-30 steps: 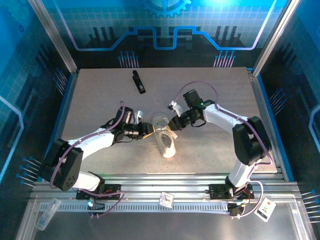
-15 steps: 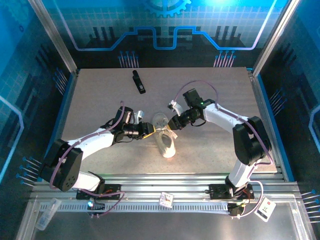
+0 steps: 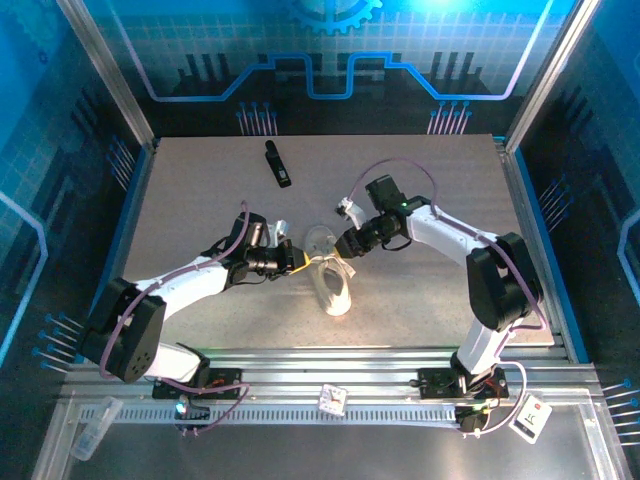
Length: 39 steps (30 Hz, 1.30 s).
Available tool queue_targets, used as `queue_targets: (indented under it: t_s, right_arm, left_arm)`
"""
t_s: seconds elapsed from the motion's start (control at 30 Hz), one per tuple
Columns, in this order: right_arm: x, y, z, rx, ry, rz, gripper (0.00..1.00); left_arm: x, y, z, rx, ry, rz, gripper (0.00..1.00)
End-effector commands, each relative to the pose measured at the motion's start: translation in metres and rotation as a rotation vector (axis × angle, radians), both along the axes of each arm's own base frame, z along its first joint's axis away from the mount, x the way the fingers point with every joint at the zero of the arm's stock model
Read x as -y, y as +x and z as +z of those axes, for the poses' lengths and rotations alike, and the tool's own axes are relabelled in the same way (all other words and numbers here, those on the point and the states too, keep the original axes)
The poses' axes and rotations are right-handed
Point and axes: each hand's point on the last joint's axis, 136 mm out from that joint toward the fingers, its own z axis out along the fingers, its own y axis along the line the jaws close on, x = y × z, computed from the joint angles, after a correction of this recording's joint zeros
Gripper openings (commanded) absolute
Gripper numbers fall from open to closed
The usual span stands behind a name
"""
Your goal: Tie the shoes
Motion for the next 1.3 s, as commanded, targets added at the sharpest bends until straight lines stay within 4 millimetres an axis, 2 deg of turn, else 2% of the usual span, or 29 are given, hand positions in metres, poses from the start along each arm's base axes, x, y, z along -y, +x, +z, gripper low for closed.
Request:
queue_targets:
  t_s: [0.0, 0.13, 0.23, 0.43, 0.67, 0.93, 1.27]
  right_arm:
    - [-0.002, 0.003, 0.014, 0.016, 0.003, -0.007, 0.25]
    - [-0.004, -0.001, 0.008, -0.008, -0.006, 0.006, 0.21]
    - [-0.003, -0.001, 0.006, -0.008, -0.014, 0.003, 0.21]
    - [0.006, 0.001, 0.001, -0.005, -0.051, -0.031, 0.38]
    - [0.007, 0.000, -0.008, -0.045, -0.054, -0.037, 0.40]
    - [0.005, -0.003, -0.014, -0.084, -0.050, -0.026, 0.33]
    - [0.009, -0.001, -0.006, -0.060, -0.045, -0.038, 0.07]
  left_arm:
    - [0.000, -0.001, 0.000, -0.008, -0.014, -0.007, 0.00]
    - [-0.001, -0.002, 0.000, -0.009, -0.011, -0.003, 0.00]
    - [-0.001, -0.003, 0.000, -0.008, -0.009, -0.004, 0.00]
    - [-0.002, -0.003, -0.001, -0.012, -0.006, -0.003, 0.00]
    - [-0.002, -0.004, 0.000, -0.010, -0.004, -0.004, 0.00]
    - [-0.003, -0.005, 0.000, -0.006, 0.000, -0.004, 0.00]
    - [-0.005, -0.005, -0.001, -0.009, 0.014, -0.006, 0.00]
